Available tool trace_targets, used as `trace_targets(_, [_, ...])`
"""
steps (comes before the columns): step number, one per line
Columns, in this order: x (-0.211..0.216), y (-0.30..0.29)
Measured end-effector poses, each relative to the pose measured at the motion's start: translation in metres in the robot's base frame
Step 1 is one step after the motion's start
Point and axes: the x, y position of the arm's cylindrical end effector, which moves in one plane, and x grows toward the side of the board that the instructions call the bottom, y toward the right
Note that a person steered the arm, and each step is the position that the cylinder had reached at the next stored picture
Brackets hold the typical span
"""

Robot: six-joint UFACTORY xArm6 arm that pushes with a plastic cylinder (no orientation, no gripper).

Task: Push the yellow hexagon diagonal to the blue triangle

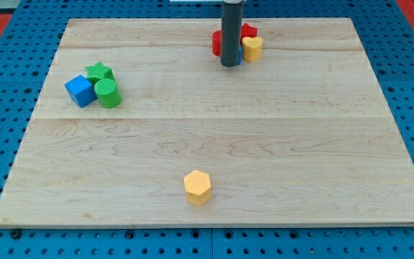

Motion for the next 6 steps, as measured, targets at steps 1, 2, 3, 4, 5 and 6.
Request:
trace_targets(1, [0.055, 0.012])
trace_targets(2, [0.164, 0.017])
trace_targets(3, [0.25, 0.011])
trace_targets(4, [0.296, -0.009])
trace_targets(5, [0.276, -0.061])
trace_targets(6, [0.24, -0.069])
